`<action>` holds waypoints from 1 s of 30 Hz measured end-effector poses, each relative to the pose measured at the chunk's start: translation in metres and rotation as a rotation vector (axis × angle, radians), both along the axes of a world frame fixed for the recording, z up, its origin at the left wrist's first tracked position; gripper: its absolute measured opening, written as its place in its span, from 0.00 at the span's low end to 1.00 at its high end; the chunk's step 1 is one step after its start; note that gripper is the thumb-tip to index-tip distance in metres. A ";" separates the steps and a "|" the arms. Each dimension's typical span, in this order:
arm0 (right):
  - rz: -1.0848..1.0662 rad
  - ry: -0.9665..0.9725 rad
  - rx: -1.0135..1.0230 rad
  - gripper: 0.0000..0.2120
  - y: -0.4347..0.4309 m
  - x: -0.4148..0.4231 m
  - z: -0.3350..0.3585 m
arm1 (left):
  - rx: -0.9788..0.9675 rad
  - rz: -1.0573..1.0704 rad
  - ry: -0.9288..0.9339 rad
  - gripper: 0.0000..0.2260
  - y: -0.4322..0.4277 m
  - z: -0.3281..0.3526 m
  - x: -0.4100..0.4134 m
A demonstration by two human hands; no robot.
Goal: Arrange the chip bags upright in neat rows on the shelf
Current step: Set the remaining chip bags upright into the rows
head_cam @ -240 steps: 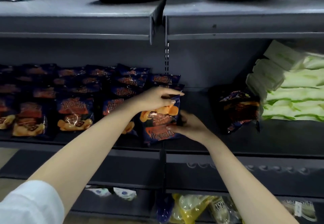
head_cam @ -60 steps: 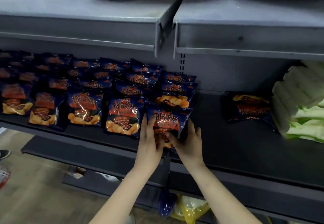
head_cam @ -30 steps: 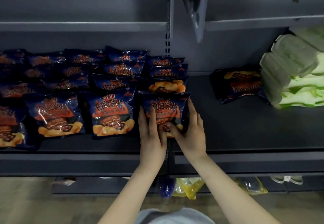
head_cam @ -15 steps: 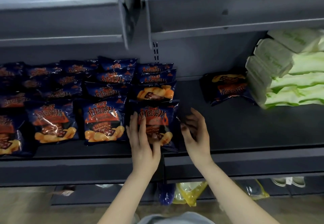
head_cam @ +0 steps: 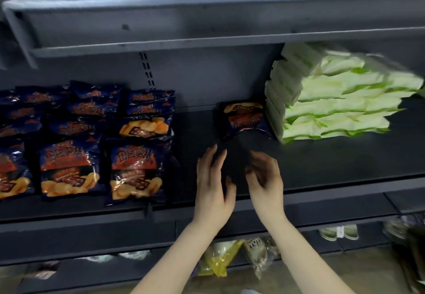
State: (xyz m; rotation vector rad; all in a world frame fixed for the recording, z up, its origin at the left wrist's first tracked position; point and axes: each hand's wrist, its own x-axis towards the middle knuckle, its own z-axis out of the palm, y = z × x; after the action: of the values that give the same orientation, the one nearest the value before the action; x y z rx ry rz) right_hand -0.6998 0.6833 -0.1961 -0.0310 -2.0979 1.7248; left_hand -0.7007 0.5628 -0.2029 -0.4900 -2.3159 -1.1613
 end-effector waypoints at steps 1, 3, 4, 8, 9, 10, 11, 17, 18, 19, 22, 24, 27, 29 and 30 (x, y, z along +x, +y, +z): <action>-0.012 -0.005 0.000 0.19 0.008 0.003 -0.001 | 0.001 -0.001 -0.022 0.24 0.008 -0.003 0.002; -0.024 -0.024 0.005 0.20 0.019 0.006 -0.002 | 0.001 0.006 -0.054 0.23 0.018 -0.009 0.007; -0.018 -0.036 0.006 0.20 0.023 0.006 -0.003 | -0.001 0.012 -0.062 0.23 0.021 -0.012 0.010; 0.036 -0.051 0.003 0.20 0.018 0.003 -0.003 | 0.011 0.041 -0.116 0.21 0.013 -0.020 0.021; 0.054 -0.050 0.001 0.21 0.013 0.001 -0.002 | 0.017 0.058 -0.138 0.21 0.008 -0.021 0.023; 0.077 -0.049 0.004 0.21 0.006 0.001 -0.001 | 0.021 0.080 -0.159 0.21 0.003 -0.022 0.026; 0.107 -0.050 0.014 0.20 -0.001 0.001 -0.001 | 0.026 0.104 -0.181 0.21 -0.002 -0.022 0.029; 0.195 -0.002 0.154 0.20 -0.034 -0.011 -0.003 | 0.018 0.131 -0.272 0.22 -0.031 -0.022 0.032; 0.142 0.046 0.231 0.20 -0.036 -0.018 0.000 | 0.033 0.117 -0.291 0.22 -0.035 -0.022 0.031; 0.074 0.096 0.327 0.19 -0.035 -0.028 0.005 | 0.066 0.114 -0.322 0.22 -0.038 -0.022 0.030; -0.075 0.155 0.619 0.24 -0.027 -0.068 0.025 | 0.152 0.134 -0.393 0.21 -0.041 -0.020 0.027; -0.095 0.014 0.896 0.29 -0.016 -0.103 0.033 | 0.170 0.136 -0.396 0.19 -0.041 -0.019 0.027; -0.030 -0.315 1.175 0.35 0.000 -0.145 0.031 | 0.177 0.138 -0.397 0.18 -0.040 -0.018 0.028; 0.030 -0.450 1.170 0.35 0.005 -0.159 0.022 | 0.185 0.137 -0.399 0.18 -0.041 -0.018 0.028; 0.052 -0.480 1.154 0.36 0.006 -0.162 0.017 | 0.187 0.132 -0.400 0.18 -0.042 -0.018 0.027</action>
State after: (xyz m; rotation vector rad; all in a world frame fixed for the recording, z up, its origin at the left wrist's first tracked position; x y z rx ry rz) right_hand -0.8622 0.6890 -0.1792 -0.0509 -3.1412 0.3092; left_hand -0.6733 0.5206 -0.2205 -0.0347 -2.4847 -1.5005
